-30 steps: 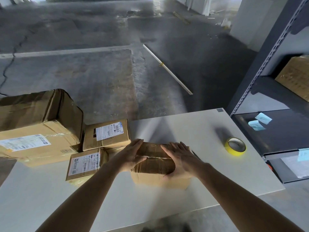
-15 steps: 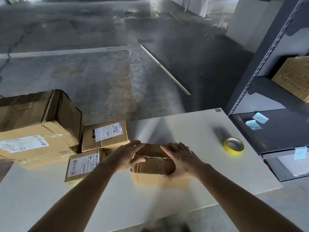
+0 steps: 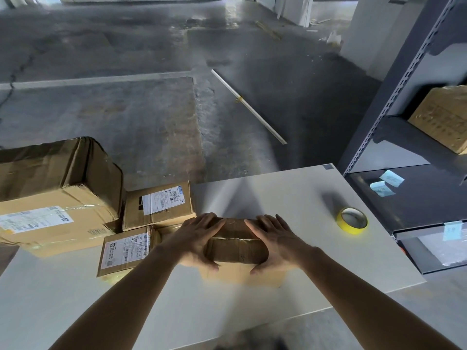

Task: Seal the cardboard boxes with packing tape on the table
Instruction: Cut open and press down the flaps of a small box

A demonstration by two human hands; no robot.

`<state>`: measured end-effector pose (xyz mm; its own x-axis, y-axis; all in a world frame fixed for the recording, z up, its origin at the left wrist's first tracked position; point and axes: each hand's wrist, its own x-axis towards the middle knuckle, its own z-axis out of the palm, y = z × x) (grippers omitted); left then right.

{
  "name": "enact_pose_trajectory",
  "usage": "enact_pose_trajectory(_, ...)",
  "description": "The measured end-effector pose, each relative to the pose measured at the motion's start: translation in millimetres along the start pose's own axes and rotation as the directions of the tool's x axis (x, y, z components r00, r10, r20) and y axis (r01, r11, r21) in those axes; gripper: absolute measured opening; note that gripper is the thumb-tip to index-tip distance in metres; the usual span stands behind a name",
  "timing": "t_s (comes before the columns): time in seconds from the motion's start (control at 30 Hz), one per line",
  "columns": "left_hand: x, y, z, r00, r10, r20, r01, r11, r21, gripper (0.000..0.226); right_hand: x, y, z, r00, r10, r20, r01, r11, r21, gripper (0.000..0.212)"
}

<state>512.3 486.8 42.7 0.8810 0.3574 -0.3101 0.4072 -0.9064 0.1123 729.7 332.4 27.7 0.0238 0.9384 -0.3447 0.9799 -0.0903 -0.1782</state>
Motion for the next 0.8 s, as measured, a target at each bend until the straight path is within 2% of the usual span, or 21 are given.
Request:
enact_pose_trajectory(0.17, 0.7, -1.0, 3.8, 1.0, -0.002, -0.022, 0.001, 1.0, -0.007, 0.118, 1.7, 1.8, 6.3, 0.996, -0.016, -0.084, 0.016, 1.0, -0.003, 0.114)
enact_pose_trajectory(0.4, 5.6, 3.3, 13.8, 0.996, -0.023, -0.083, 0.023, 1.0, 0.004, 0.117, 6.2, 14.9, 6.1, 0.998, -0.037, -0.056, 0.035, 0.999, -0.028, 0.112)
enact_pose_trajectory(0.6, 15.1, 6.1, 16.0, 1.0, -0.025, 0.013, 0.024, 0.999, 0.035, 0.125, 6.1, 16.6, 8.0, 0.999, -0.03, -0.015, 0.029, 0.999, -0.019, 0.109)
enact_pose_trajectory(0.8, 19.9, 11.0, 17.4, 0.997, 0.0, 0.073, -0.004, 0.999, 0.05, 0.119, 0.7, 15.6, 11.6, 0.998, -0.039, -0.051, 0.035, 0.996, -0.079, 0.11)
